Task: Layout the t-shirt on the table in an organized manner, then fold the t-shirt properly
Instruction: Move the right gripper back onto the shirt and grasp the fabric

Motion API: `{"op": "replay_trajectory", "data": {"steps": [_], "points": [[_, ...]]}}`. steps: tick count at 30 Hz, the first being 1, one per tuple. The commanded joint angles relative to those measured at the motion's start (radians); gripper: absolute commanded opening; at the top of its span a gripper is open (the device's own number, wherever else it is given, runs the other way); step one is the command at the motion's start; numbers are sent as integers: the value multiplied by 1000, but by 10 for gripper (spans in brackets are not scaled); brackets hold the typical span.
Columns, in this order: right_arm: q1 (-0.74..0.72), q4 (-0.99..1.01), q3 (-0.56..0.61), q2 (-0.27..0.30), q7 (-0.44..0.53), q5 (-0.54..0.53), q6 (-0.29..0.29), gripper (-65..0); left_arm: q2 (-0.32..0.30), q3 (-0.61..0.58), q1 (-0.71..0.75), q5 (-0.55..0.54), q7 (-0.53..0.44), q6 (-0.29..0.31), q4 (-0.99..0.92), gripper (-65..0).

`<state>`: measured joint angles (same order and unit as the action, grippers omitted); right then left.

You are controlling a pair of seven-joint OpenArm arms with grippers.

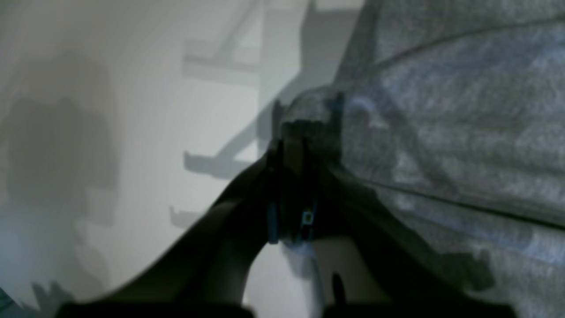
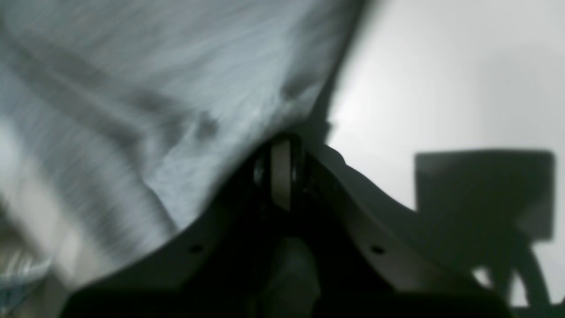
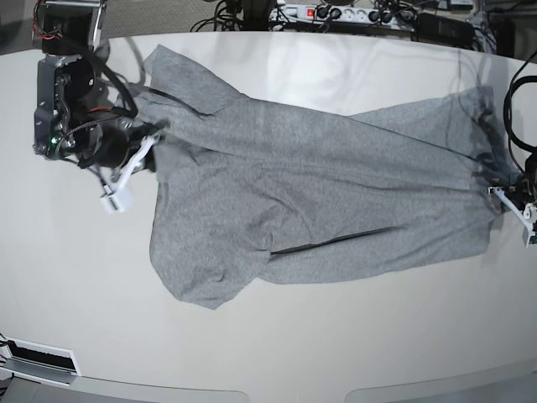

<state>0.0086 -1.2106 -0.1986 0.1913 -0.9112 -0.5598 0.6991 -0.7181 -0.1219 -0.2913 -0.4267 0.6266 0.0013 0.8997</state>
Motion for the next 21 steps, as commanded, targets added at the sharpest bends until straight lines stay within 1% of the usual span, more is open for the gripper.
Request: {"op": "replay_trajectory", "data": {"steps": [1, 4, 7, 11, 17, 21], "points": [[-11, -9, -2, 11, -24, -15, -1, -650, -31, 12, -19, 6, 7, -8, 10, -650], [-11, -9, -2, 11, -64, -69, -1, -650, -31, 12, -19, 10, 22, 8, 10, -650], [-11, -9, -2, 11, -71, -80, -1, -650, -31, 12, -19, 10, 22, 34, 10, -650], [-12, -10, -2, 11, -70, -90, -1, -650, -31, 12, -19, 6, 22, 33, 10, -650], [-12, -10, -2, 11, -71, -199, -1, -650, -31, 12, -19, 6, 22, 33, 10, -650], [-11, -10, -2, 11, -73, -238, -1, -650, -31, 12, -19, 6, 22, 34, 10, -650]]}}
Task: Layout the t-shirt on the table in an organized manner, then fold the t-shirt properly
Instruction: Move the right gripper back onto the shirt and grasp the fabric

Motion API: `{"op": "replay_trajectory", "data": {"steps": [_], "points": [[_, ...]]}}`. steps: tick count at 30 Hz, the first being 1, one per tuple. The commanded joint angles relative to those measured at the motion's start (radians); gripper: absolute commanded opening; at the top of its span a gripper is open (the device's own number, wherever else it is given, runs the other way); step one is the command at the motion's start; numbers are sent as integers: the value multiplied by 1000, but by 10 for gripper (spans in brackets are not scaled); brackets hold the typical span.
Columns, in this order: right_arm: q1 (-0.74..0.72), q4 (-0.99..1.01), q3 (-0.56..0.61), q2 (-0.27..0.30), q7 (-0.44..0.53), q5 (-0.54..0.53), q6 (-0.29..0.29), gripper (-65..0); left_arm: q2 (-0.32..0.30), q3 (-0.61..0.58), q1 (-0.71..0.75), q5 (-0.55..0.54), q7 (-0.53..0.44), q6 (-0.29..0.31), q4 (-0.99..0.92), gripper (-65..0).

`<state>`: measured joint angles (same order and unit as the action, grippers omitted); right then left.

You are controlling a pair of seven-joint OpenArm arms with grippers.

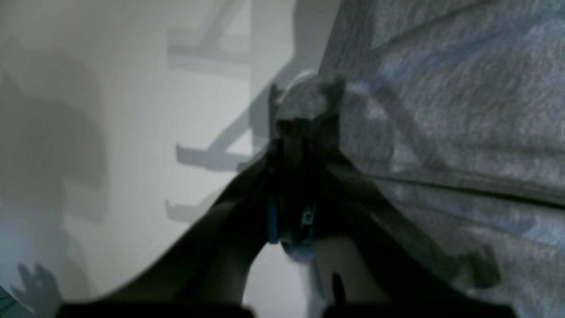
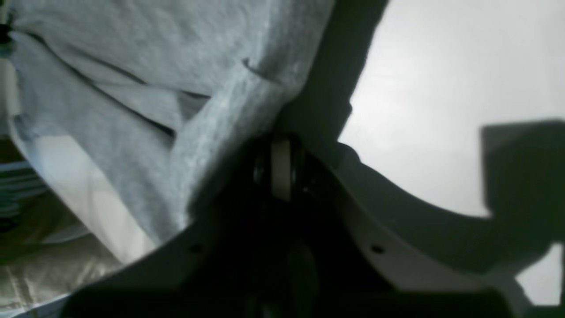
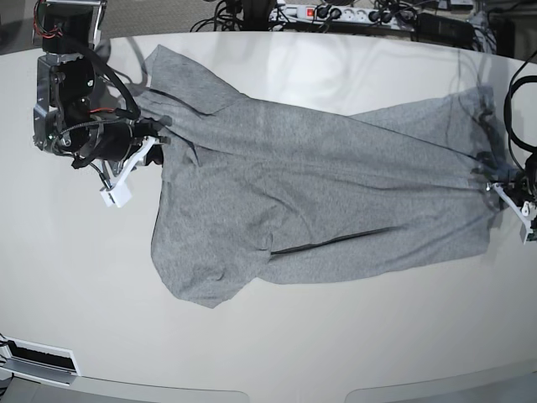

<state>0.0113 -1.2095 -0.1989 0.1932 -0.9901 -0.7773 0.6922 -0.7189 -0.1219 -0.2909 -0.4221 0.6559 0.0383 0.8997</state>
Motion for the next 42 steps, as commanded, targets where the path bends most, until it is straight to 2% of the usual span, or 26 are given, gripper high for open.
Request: {"op": "replay_trajectory", "data": {"steps": [1, 5, 8, 15, 23, 27, 28, 33, 38, 41, 42], "points": [[-14, -11, -2, 9, 4, -31, 6, -650, -30, 12, -19, 2, -8, -3, 10, -650], [-14, -11, -2, 5, 2, -74, 6, -650, -29, 12, -20, -24, -27, -3, 10, -650], [-14, -11, -2, -5, -3, -102, 6, -650, -29, 12, -22, -89, -25, 0, 10, -650], [-14, -11, -2, -57, -82, -175, 6, -650, -29, 12, -22, -180, -27, 108, 10, -650], [-54, -11, -2, -132, -255, -391, 6, -650, -29, 12, -22, -196, -27, 108, 10, -650], [-97, -11, -2, -144, -406, -615, 6, -650, -29, 12, -22, -196, -27, 108, 10, -650], [-110, -11, -2, -144, -406, -699, 6, -650, -29, 12, -22, -197, -27, 108, 10, -650], [-150, -76, -2, -167, -406, -706, 6, -650, -28, 12, -22, -197, -31, 108, 10, -650], [-150, -238, -2, -212, -406, -706, 6, -650, -29, 12, -22, -196, -30, 108, 10, -650], [-150, -337, -2, -213, -406, -706, 6, -650, -29, 12, -22, -196, -30, 108, 10, -650], [-150, -358, -2, -209, -406, -660, 6, -650, -29, 12, -22, -196, -30, 108, 10, -650]]}}
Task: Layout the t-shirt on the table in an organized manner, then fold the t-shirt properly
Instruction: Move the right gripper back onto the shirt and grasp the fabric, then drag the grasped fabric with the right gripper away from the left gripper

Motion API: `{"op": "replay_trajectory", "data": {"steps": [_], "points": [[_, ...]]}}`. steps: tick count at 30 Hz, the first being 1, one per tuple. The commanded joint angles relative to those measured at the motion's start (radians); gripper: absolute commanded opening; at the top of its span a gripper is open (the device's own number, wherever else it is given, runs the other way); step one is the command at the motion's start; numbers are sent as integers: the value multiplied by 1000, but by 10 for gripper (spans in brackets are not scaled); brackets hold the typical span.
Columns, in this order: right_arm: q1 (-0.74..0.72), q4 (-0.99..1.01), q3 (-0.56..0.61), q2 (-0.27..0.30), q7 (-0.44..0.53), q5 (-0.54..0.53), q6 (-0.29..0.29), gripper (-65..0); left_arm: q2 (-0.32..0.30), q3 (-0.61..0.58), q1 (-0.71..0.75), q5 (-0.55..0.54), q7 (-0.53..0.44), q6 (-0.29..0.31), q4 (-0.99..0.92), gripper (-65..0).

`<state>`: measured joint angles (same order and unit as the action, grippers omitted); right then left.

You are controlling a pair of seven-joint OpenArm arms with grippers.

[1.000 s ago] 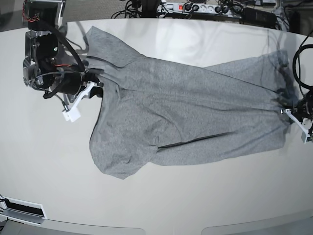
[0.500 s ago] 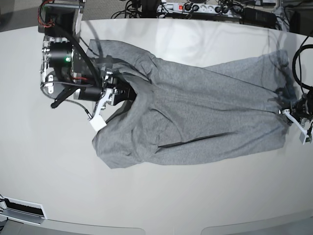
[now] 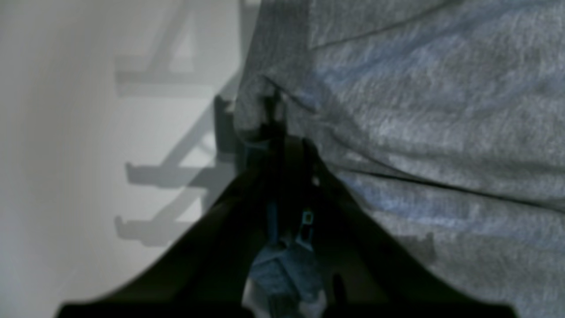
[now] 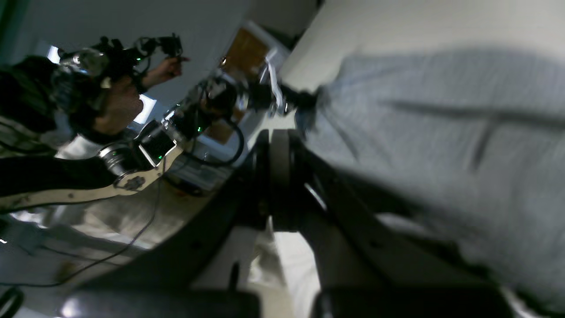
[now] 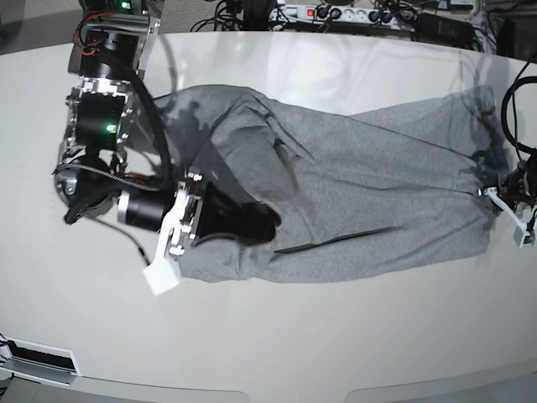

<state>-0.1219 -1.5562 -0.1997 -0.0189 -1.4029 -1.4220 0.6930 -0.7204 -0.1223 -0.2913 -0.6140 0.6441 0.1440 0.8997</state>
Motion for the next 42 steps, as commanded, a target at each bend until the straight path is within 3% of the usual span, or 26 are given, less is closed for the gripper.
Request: {"op": "replay_trajectory", "data": {"steps": [1, 7, 10, 14, 18, 20, 22, 24, 26, 31, 37, 42], "points": [[-16, -27, -1, 8, 7, 31, 5, -650, -27, 12, -21, -5, -18, 3, 10, -650], [-2, -32, -1, 103, 7, 327, 5, -650, -27, 12, -21, 4, -15, 2, 10, -650], [16, -32, -1, 136, 7, 369, 5, -650, -27, 12, -21, 6, -16, 3, 10, -650], [36, -29, -1, 120, 36, 418, 5, -650, -27, 12, -21, 6, -15, 3, 10, -650], [47, -27, -1, 80, 217, 679, 5, -644, -27, 12, -22, 6, -15, 2, 10, -650], [47, -27, -1, 67, 291, 765, -16, -503, -27, 12, -21, 6, -15, 2, 10, -650], [47, -23, -1, 54, 338, 859, -113, -338, -27, 12, -19, 7, -14, 3, 10, -650], [47, 2, -1, 46, 375, 935, -199, -249, -27, 12, -19, 7, -11, 2, 10, -650], [47, 45, -1, 47, 404, 929, -241, -238, -27, 12, -19, 11, -11, 2, 10, -650], [44, 211, -4, 47, 507, 896, -247, -238, -27, 12, -19, 10, -11, 2, 10, -650], [12, 362, -4, 40, 555, 818, -164, -238, -27, 12, -19, 10, -11, 2, 10, -650], [-58, 454, -4, 13, 605, 857, -172, -238, -27, 12, -19, 10, -11, 2, 10, -650]]}}
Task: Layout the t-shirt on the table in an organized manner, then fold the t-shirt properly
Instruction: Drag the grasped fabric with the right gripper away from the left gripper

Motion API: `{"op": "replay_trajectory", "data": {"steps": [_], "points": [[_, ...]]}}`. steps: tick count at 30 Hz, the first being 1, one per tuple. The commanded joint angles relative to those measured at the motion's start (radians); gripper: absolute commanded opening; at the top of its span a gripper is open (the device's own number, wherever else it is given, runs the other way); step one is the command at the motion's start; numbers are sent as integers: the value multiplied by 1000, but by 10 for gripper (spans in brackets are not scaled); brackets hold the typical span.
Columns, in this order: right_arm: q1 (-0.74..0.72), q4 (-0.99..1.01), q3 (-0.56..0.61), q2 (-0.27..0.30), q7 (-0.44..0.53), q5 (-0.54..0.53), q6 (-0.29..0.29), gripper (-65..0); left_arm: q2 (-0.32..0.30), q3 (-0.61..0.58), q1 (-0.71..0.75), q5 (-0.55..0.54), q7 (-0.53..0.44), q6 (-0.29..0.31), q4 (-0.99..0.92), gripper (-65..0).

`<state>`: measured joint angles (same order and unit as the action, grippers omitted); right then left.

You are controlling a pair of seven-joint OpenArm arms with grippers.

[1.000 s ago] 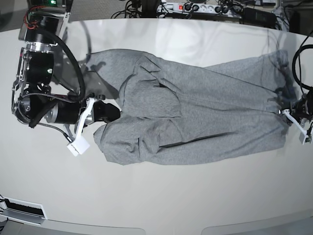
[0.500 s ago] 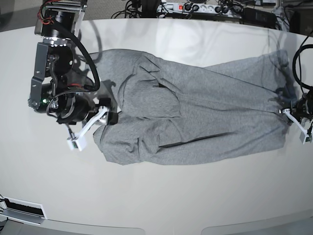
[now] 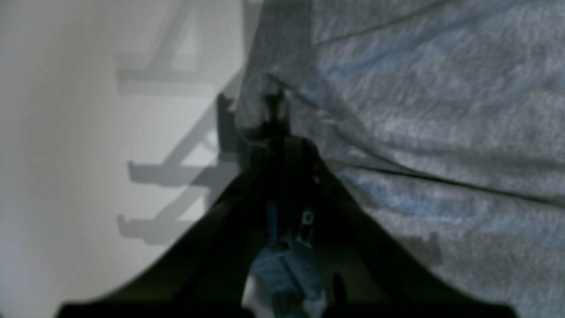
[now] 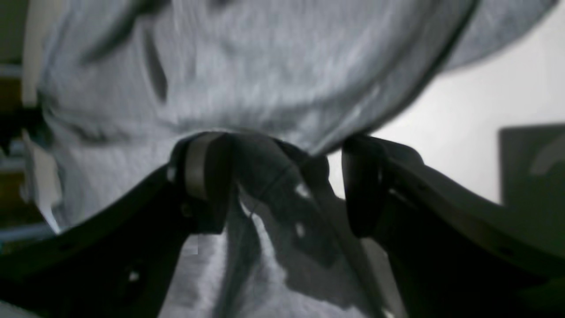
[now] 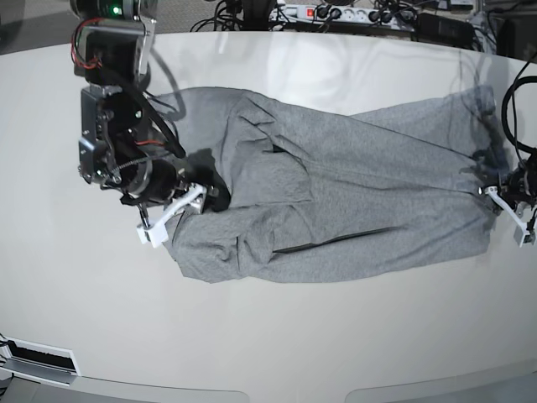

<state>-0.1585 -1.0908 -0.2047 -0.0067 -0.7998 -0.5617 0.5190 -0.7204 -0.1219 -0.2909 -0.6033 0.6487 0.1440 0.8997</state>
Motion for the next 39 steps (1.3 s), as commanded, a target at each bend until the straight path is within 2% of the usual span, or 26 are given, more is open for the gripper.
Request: {"op": "replay_trajectory", "data": {"steps": [1, 3, 6, 11, 12, 13, 15, 16, 18, 20, 26, 31, 32, 35, 37, 39], "points": [[-37, 3, 1, -5, 9, 40, -23, -238, -27, 12, -19, -1, -15, 2, 10, -650], [-58, 18, 1, -13, 33, 134, -79, -238, -27, 12, -19, -1, -15, 2, 10, -650], [-67, 19, 1, -13, 60, 178, -122, -239, -27, 12, -19, 0, -15, 2, 10, -650], [-69, 19, 1, -12, 59, 179, -103, -262, -27, 12, -20, -1, -16, 2, 10, -650], [-70, 19, 1, -11, 60, 184, -90, -315, -27, 12, -19, -1, -16, 2, 10, -650], [-73, 19, 1, -12, 60, 204, -73, -403, -27, 12, -19, -1, -16, 2, 10, -650], [-86, 19, 1, -9, 59, 250, -26, -622, -27, 12, -20, 0, -16, 2, 10, -650], [-96, 18, 1, -5, 50, 262, 6, -650, -27, 12, -20, 0, -19, 2, 10, -650], [-124, 18, 1, 10, 33, 263, 46, -650, -27, 12, -20, 0, -19, 2, 10, -650], [-153, 0, 1, 28, 16, 263, 61, -650, -28, 12, -19, 0, -19, 2, 10, -650], [-180, -176, 1, 93, -27, 249, 48, -650, -27, 12, -19, 0, -19, 3, 10, -650], [-191, -262, 1, 126, -62, 419, -99, -650, -27, 12, -19, 0, -19, 3, 10, -650], [-193, -262, 1, 130, -70, 467, -143, -650, -27, 12, -19, 0, -19, 3, 10, -650], [-190, -262, 1, 139, -153, 589, -329, -650, -27, 12, -19, 0, -19, 2, 10, -650], [-187, -262, 1, 140, -230, 650, -400, -650, -27, 12, -20, 0, -20, 2, 10, -650], [-186, -262, 1, 140, -300, 701, -432, -531, -27, 12, -20, -1, -20, 3, 10, -650]]}}
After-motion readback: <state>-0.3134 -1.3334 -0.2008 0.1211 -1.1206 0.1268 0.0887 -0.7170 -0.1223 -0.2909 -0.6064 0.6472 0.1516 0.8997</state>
